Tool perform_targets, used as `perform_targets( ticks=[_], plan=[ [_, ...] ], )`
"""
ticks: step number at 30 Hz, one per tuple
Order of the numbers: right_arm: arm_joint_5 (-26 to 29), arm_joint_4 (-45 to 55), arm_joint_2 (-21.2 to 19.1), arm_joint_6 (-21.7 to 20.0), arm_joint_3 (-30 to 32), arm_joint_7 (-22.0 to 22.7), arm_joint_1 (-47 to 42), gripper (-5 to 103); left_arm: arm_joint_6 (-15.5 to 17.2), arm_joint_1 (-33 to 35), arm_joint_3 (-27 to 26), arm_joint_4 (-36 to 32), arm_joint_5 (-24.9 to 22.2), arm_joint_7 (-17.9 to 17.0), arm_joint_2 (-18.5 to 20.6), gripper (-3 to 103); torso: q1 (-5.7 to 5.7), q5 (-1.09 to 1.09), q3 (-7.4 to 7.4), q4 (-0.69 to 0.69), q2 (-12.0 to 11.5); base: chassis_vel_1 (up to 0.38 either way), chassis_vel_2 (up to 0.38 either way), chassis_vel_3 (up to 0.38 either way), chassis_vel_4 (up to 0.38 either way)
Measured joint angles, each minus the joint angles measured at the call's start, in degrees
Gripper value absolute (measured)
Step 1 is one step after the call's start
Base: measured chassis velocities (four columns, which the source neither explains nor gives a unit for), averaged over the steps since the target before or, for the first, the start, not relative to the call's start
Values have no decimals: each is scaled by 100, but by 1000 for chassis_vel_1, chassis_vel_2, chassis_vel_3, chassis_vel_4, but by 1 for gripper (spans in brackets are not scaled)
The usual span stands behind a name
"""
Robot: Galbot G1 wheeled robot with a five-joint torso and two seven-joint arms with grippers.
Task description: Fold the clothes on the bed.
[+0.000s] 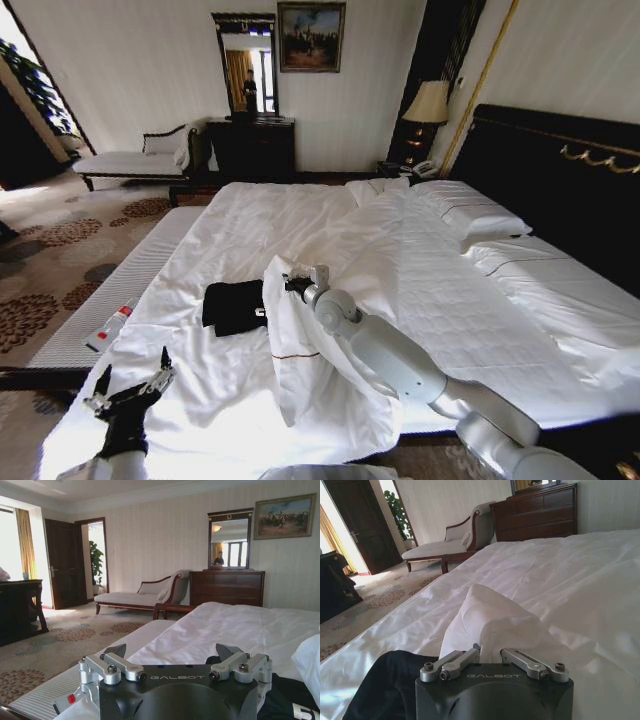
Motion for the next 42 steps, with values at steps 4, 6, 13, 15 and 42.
perform_targets(
  ticks=[4,6,13,15,42],
  plan=[
    [0,250,-133,134,350,-117,-184,2,47,-47,34,0,14,-4,0,100,0,0,0,2,0,0,0,0,0],
    [6,550,-394,237,792,-294,-410,2,57,-69,36,0,9,-7,0,100,0,1,0,2,0,0,0,0,0],
    [-45,1465,-1292,768,2691,-1259,-1671,2,139,-236,69,0,-96,-15,34,100,0,2,0,-1,0,0,0,0,0],
    [-69,1794,-1439,852,3292,-1391,-2213,2,141,-275,82,0,-143,-16,104,100,0,4,0,-3,0,0,0,0,0],
    [-852,2604,6,1851,9588,-682,-6833,2,555,-1345,455,70,-1027,26,966,100,0,3,0,-3,0,0,0,0,0]
  ],
)
